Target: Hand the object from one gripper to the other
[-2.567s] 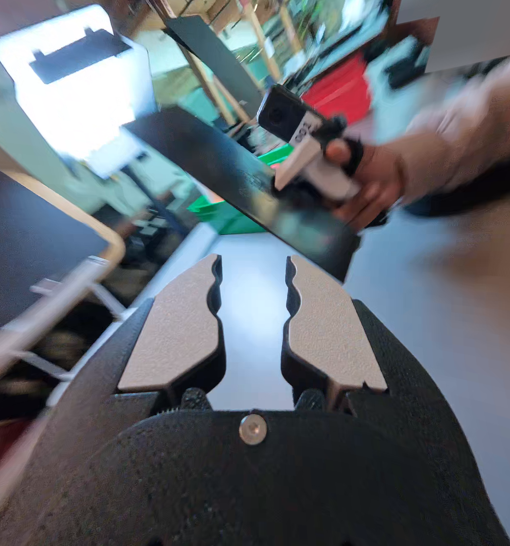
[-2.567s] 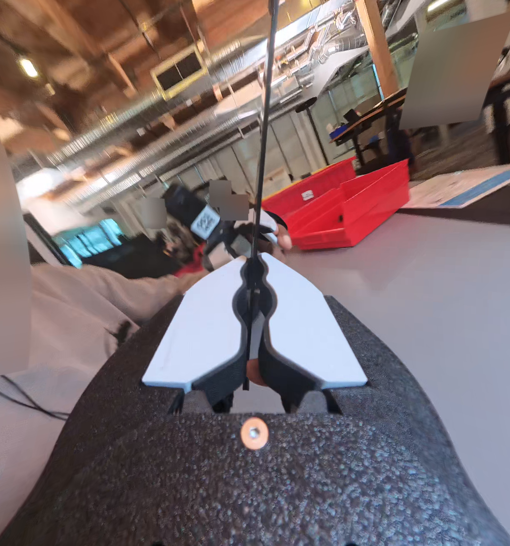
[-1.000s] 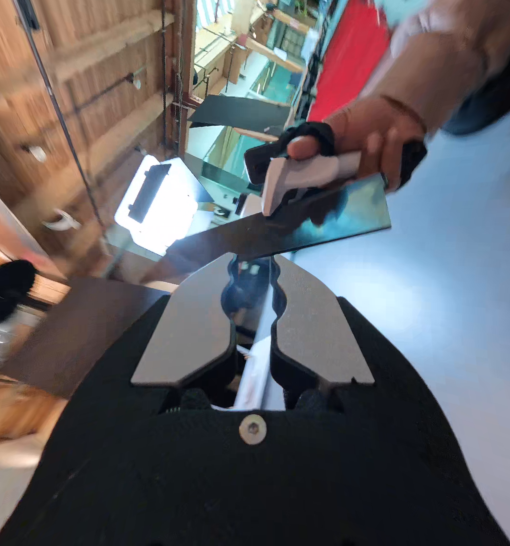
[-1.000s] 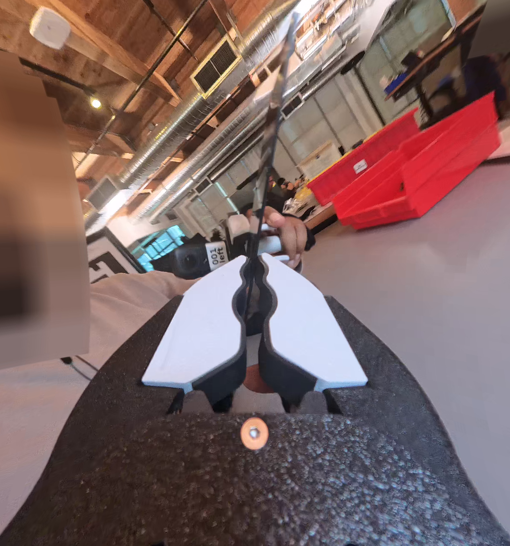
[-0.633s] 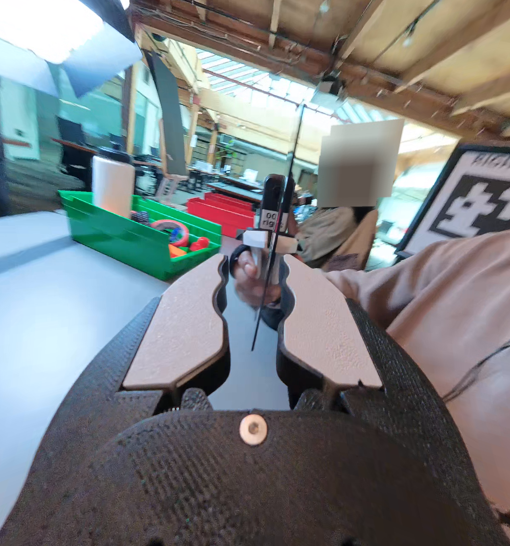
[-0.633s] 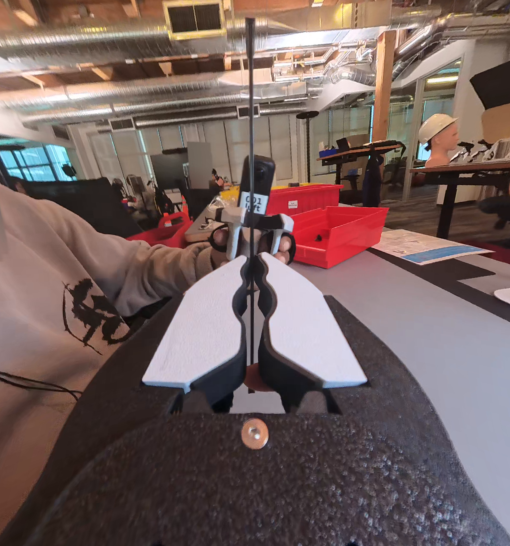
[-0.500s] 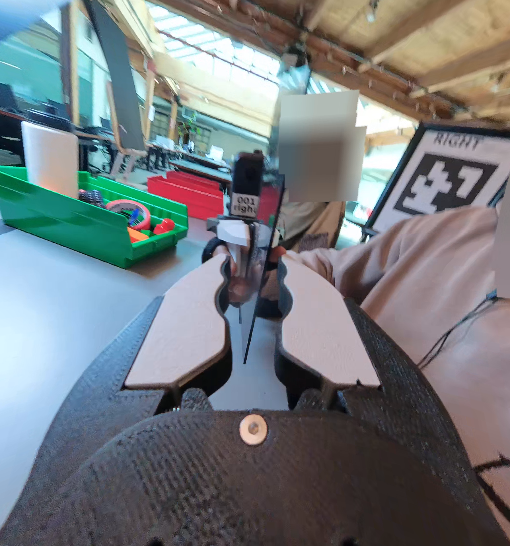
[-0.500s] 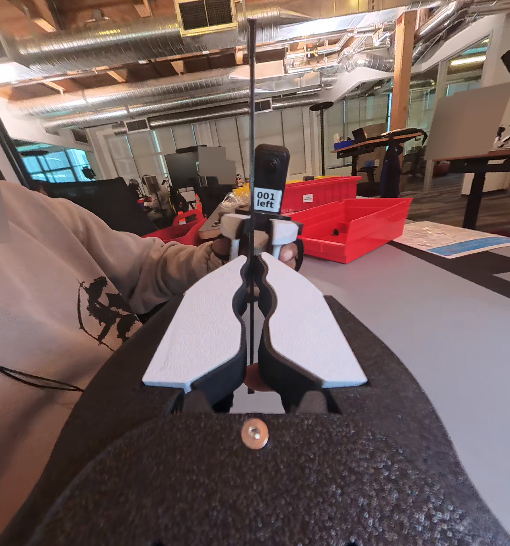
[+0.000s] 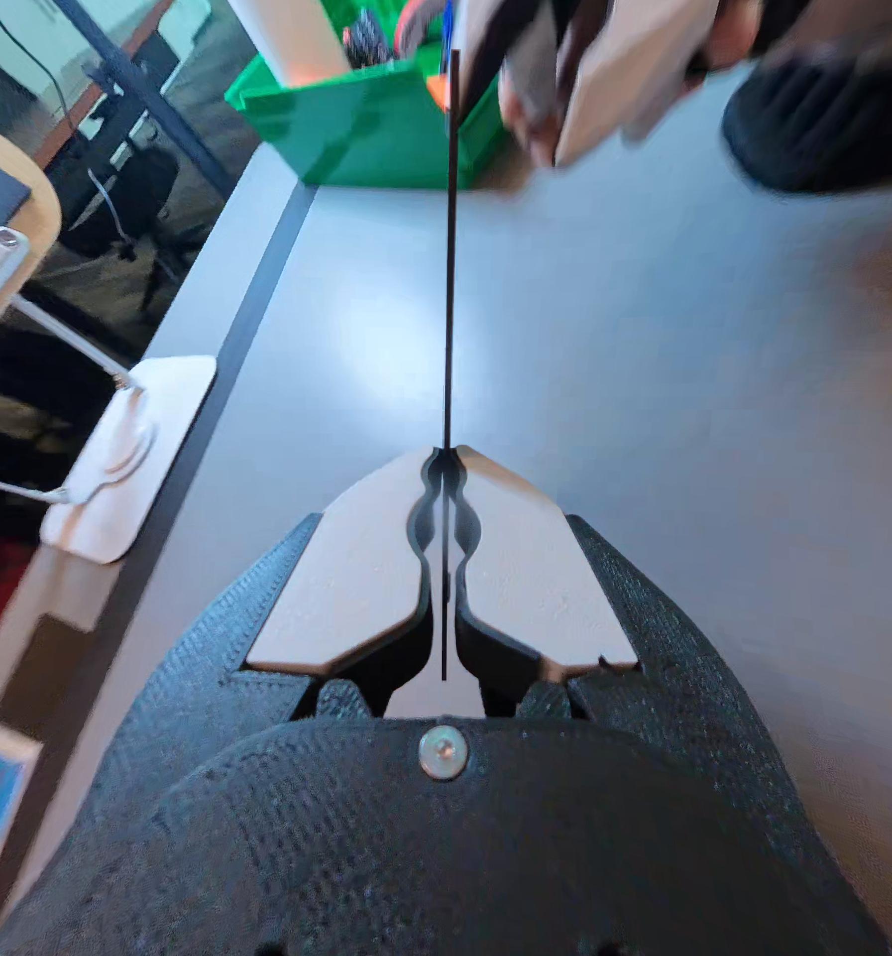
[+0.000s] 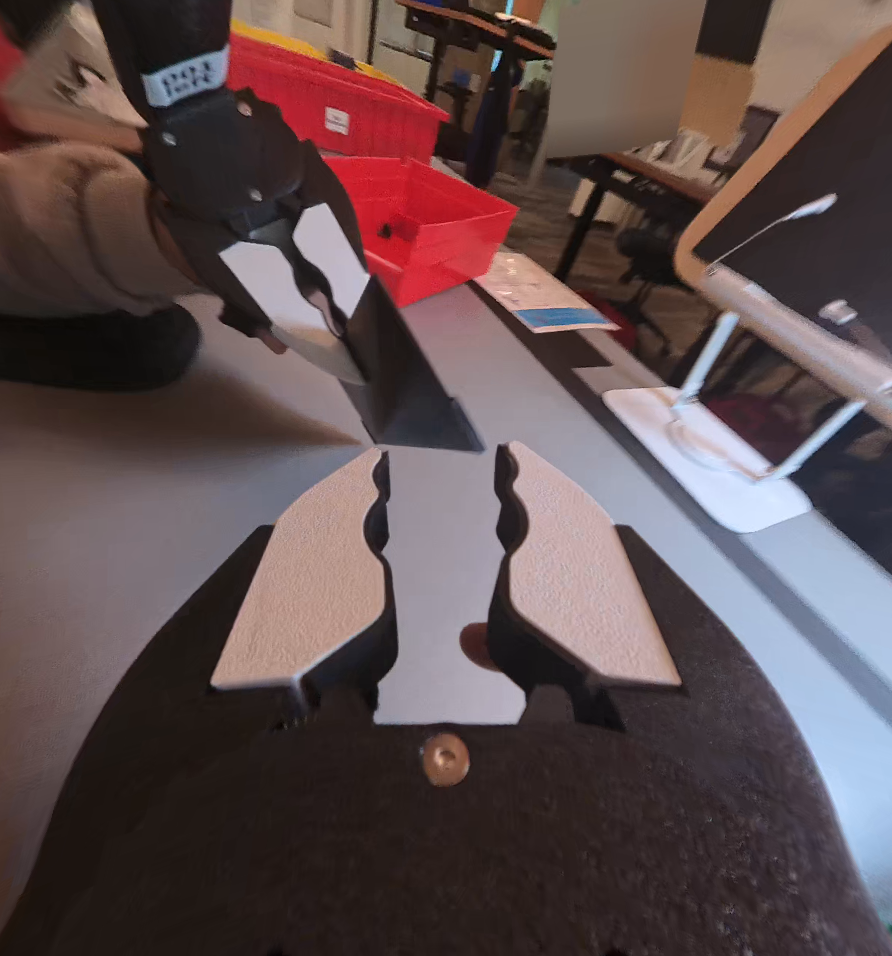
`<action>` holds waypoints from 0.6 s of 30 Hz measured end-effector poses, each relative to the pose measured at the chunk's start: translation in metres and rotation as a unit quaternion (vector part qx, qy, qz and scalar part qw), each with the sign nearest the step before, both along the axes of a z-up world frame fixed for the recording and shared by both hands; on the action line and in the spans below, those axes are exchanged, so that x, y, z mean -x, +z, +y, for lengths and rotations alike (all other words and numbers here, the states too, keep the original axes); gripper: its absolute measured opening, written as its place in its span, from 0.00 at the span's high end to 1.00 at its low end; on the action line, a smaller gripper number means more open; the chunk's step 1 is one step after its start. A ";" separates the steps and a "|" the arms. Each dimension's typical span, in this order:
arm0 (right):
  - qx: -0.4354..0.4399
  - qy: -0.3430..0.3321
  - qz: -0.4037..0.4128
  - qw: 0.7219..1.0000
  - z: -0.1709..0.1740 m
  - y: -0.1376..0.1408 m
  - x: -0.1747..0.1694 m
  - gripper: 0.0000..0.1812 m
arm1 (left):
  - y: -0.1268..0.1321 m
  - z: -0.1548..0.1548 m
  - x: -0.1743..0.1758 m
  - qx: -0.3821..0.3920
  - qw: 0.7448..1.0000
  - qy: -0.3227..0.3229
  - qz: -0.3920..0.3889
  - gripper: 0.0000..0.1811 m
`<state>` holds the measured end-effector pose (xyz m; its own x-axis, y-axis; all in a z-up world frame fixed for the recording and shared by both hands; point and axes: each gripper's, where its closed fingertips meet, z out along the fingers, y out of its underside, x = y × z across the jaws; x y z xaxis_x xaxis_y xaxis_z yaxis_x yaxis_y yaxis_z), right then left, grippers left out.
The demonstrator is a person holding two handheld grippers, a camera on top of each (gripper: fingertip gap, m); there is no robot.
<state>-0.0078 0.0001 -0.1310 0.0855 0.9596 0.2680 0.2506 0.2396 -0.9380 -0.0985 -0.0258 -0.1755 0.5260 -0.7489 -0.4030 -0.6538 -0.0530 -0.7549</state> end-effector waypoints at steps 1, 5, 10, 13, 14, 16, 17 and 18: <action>-0.045 -0.012 -0.006 0.999 0.001 0.003 -0.002 0.80 | -0.005 0.001 0.002 -0.007 0.999 0.006 0.038 0.99; -0.164 0.009 -0.070 0.984 -0.019 -0.012 0.009 0.78 | -0.021 -0.006 -0.004 -0.023 0.988 0.000 0.151 0.99; -0.226 0.044 -0.130 0.964 -0.033 -0.047 0.019 0.99 | -0.020 -0.008 -0.008 -0.056 0.984 -0.018 0.171 0.98; -0.154 0.039 -0.077 0.984 -0.024 -0.028 0.012 0.99 | 0.017 0.003 0.001 -0.124 0.990 0.005 0.071 0.85; -0.130 0.035 -0.058 0.989 -0.020 -0.022 0.008 0.99 | 0.030 0.006 0.008 -0.137 0.990 0.016 0.036 0.81; -0.084 0.033 -0.007 0.996 -0.012 -0.007 0.000 0.99 | 0.053 0.007 0.020 -0.132 0.989 0.024 -0.061 0.81; -0.058 0.035 0.022 0.997 -0.010 0.002 -0.003 0.99 | 0.062 0.006 0.024 -0.117 0.985 0.018 -0.123 0.80; -0.033 0.040 0.055 0.997 -0.009 0.011 -0.006 0.99 | 0.069 0.005 0.026 -0.097 0.977 0.006 -0.189 0.80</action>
<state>-0.0016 -0.0088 -0.1196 0.0410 0.9454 0.3234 0.1241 0.3163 -0.9405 -0.1248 -0.0207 -0.1061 0.6730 -0.6706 -0.3119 -0.3255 0.1101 -0.9391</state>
